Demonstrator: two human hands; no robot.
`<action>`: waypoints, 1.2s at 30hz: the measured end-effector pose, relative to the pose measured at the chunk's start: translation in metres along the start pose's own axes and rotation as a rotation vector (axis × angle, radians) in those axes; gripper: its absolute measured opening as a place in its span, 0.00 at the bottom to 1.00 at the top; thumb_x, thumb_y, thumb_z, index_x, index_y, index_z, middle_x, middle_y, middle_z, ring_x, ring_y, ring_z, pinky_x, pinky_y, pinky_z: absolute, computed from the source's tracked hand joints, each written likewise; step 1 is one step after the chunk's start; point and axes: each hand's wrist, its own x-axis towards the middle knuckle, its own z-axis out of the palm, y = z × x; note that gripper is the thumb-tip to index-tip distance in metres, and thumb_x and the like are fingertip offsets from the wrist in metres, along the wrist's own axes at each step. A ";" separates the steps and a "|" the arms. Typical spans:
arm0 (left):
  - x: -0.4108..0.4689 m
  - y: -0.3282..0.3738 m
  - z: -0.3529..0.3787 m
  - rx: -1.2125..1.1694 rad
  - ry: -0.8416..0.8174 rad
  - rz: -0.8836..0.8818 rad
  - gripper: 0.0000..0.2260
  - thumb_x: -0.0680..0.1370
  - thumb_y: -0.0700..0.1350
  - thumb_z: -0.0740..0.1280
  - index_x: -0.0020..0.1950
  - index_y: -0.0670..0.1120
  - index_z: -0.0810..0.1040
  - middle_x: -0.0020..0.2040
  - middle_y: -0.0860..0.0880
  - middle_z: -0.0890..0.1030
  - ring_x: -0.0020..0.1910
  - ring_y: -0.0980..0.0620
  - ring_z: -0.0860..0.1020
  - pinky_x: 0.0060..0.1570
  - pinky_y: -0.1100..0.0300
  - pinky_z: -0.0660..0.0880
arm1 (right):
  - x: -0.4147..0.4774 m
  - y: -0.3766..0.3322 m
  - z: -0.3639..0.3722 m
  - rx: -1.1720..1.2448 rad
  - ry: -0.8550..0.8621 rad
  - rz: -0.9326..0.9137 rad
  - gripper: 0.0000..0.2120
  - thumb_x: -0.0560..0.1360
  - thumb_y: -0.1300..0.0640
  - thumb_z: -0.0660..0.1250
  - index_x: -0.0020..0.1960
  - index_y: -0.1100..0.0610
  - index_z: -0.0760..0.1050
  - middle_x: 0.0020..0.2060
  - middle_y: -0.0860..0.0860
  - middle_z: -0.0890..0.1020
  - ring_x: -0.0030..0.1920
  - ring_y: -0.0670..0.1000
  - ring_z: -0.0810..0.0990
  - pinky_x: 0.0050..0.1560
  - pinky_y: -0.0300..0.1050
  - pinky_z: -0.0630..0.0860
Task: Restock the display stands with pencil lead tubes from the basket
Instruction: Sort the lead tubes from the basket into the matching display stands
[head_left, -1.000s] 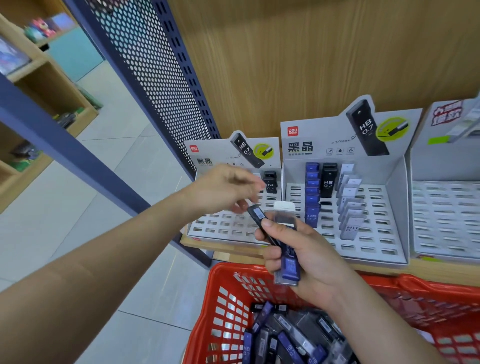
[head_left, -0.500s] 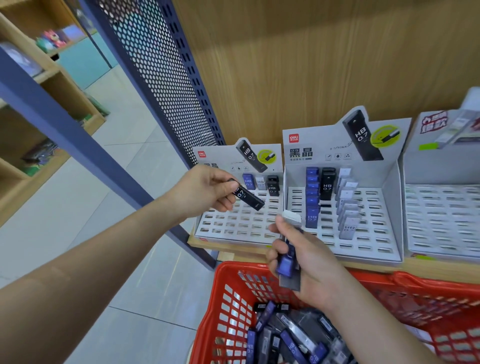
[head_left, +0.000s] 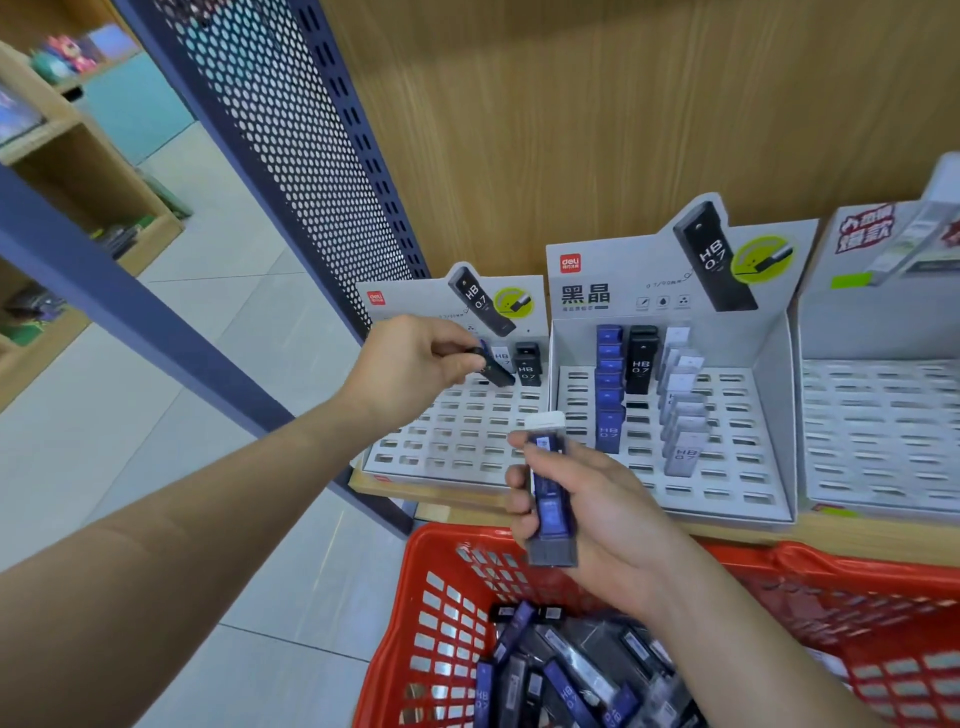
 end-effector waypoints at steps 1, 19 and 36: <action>-0.001 0.002 0.003 -0.017 -0.015 0.012 0.07 0.73 0.44 0.73 0.50 0.47 0.84 0.35 0.59 0.82 0.35 0.62 0.81 0.43 0.66 0.78 | 0.000 0.001 0.000 -0.009 0.000 -0.008 0.12 0.77 0.63 0.68 0.60 0.62 0.76 0.36 0.56 0.77 0.32 0.51 0.76 0.29 0.41 0.75; 0.010 0.010 0.035 0.376 0.076 0.397 0.08 0.77 0.45 0.68 0.55 0.45 0.82 0.48 0.47 0.83 0.49 0.46 0.79 0.46 0.58 0.68 | 0.005 0.003 -0.008 -0.004 0.073 0.001 0.13 0.79 0.58 0.62 0.60 0.62 0.77 0.32 0.52 0.76 0.24 0.46 0.68 0.19 0.36 0.64; -0.004 0.027 0.023 -0.317 -0.299 -0.078 0.13 0.74 0.30 0.65 0.49 0.45 0.83 0.43 0.47 0.82 0.37 0.57 0.77 0.42 0.64 0.75 | -0.001 0.001 -0.004 -0.074 0.123 -0.058 0.10 0.74 0.53 0.71 0.51 0.59 0.78 0.31 0.53 0.80 0.24 0.45 0.72 0.20 0.34 0.68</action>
